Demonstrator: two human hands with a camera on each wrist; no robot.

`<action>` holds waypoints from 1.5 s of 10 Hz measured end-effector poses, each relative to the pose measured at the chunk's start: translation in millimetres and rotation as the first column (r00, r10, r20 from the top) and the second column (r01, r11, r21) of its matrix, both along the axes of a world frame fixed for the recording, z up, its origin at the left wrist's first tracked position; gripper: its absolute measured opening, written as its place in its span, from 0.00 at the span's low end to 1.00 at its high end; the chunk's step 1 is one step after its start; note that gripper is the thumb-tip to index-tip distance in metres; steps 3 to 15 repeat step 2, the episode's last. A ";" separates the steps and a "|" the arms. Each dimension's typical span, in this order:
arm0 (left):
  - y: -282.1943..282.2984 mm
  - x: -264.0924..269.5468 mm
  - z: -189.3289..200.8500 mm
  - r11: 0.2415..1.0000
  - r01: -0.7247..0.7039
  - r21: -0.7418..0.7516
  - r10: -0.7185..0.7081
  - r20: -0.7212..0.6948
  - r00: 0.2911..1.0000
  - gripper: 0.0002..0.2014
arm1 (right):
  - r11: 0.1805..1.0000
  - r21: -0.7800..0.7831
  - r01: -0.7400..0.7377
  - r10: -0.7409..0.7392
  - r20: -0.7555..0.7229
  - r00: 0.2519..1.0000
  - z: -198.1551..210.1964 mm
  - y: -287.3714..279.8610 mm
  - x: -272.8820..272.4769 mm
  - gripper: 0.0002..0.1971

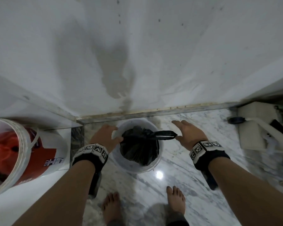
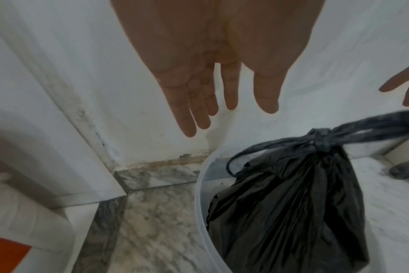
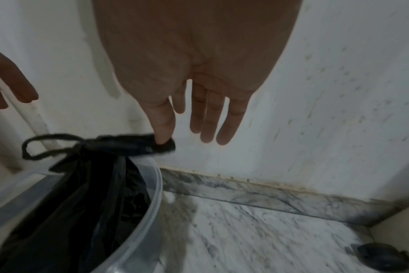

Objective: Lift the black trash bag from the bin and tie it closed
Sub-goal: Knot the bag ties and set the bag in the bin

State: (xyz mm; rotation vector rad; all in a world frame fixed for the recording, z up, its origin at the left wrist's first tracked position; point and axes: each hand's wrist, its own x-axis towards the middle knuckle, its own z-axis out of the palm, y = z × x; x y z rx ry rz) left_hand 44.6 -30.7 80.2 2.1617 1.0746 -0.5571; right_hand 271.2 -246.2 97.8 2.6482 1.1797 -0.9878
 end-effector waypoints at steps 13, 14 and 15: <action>-10.5 -11.8 96.5 0.996 0.066 0.057 -0.065 -0.011 0.998 0.22 | 1.000 0.028 -0.006 0.007 -0.045 0.999 96.0 1.0 -18.7 0.31; -10.5 -11.8 96.5 0.996 0.066 0.057 -0.065 -0.011 0.998 0.22 | 1.000 0.028 -0.006 0.007 -0.045 0.999 96.0 1.0 -18.7 0.31; -10.5 -11.8 96.5 0.996 0.066 0.057 -0.065 -0.011 0.998 0.22 | 1.000 0.028 -0.006 0.007 -0.045 0.999 96.0 1.0 -18.7 0.31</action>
